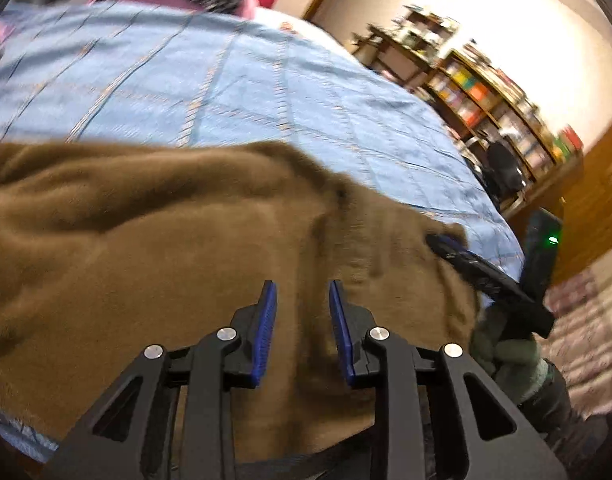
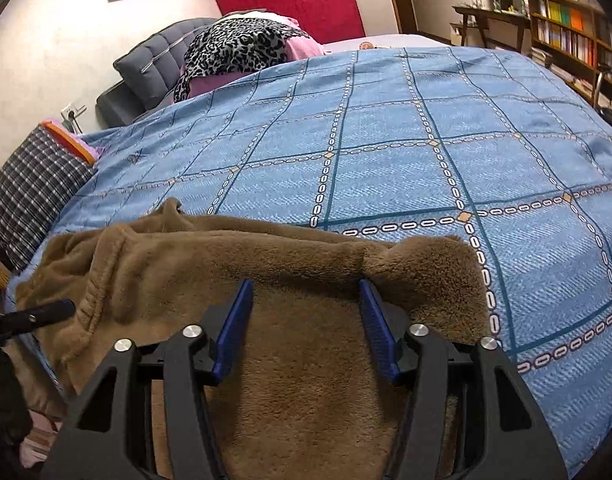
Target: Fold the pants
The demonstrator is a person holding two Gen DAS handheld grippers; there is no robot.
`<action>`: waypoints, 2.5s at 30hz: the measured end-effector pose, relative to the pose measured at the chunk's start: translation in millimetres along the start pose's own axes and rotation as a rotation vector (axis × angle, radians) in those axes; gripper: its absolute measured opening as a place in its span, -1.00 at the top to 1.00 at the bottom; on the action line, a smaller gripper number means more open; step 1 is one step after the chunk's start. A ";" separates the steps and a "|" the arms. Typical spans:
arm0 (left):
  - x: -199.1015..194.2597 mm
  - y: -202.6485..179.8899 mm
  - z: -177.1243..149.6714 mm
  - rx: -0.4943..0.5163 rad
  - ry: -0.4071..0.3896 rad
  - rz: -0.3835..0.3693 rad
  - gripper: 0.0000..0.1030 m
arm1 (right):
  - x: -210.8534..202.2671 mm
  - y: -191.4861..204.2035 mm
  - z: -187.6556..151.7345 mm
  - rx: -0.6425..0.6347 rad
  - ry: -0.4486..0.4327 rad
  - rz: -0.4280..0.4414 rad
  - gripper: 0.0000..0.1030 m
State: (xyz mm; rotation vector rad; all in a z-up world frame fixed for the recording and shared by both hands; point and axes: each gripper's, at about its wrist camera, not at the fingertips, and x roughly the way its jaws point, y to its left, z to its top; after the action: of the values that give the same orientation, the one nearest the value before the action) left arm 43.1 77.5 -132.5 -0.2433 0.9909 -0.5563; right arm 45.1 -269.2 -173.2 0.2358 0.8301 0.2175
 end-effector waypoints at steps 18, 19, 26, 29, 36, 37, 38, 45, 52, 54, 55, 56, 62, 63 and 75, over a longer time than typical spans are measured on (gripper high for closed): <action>70.2 -32.9 15.1 0.021 0.000 -0.069 0.27 | 9.2 5.6 -7.2 -0.042 -0.021 -0.029 -0.29; 69.1 -32.4 15.2 0.016 -0.001 -0.075 0.27 | 8.8 5.5 -8.0 -0.043 -0.021 -0.030 -0.29; 25.1 -10.7 16.5 -0.069 -0.084 -0.057 -0.22 | 9.3 8.3 -7.9 -0.039 -0.015 -0.044 -0.29; -5.5 9.4 13.9 -0.101 -0.152 0.014 -0.23 | 9.7 10.9 -7.9 -0.044 -0.011 -0.057 -0.29; -72.5 74.6 0.9 -0.231 -0.271 0.236 -0.23 | 9.8 14.5 -5.8 -0.038 0.002 -0.081 -0.29; -83.3 85.6 -2.9 -0.257 -0.290 0.273 -0.23 | 9.6 15.0 -5.6 -0.037 0.004 -0.084 -0.29; -92.5 95.0 -6.9 -0.280 -0.308 0.304 -0.23 | 9.5 15.5 -5.5 -0.036 0.005 -0.089 -0.29; -137.5 151.7 -39.2 -0.441 -0.404 0.466 -0.23 | 10.7 19.3 -4.7 -0.033 0.014 -0.120 -0.29; -142.3 184.8 -57.1 -0.504 -0.425 0.508 -0.23 | 10.4 22.8 -4.3 -0.030 0.022 -0.148 -0.29; -145.0 188.1 -62.0 -0.508 -0.446 0.549 -0.23 | 10.9 24.1 -4.2 -0.030 0.025 -0.156 -0.29; -146.8 188.3 -64.5 -0.507 -0.455 0.579 -0.23 | 11.1 24.6 -4.3 -0.030 0.025 -0.160 -0.29; -148.5 190.8 -65.0 -0.509 -0.462 0.596 -0.23 | 11.3 24.8 -3.9 -0.030 0.026 -0.163 -0.29; -137.5 215.3 -72.5 -0.574 -0.436 0.534 -0.23 | 12.6 26.6 -3.9 -0.034 0.031 -0.179 -0.29; -134.1 217.3 -71.9 -0.584 -0.429 0.510 -0.23 | 12.4 26.5 -3.9 -0.034 0.031 -0.179 -0.29; -115.3 221.4 -48.5 -0.551 -0.412 0.496 -0.34 | 13.8 27.4 -3.0 -0.029 0.034 -0.188 -0.29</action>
State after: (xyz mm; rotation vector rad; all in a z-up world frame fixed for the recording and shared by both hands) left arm 26.7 328.1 -172.1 -0.5572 0.7425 0.2279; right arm 49.2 -238.9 -176.9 0.1258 0.8762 0.0575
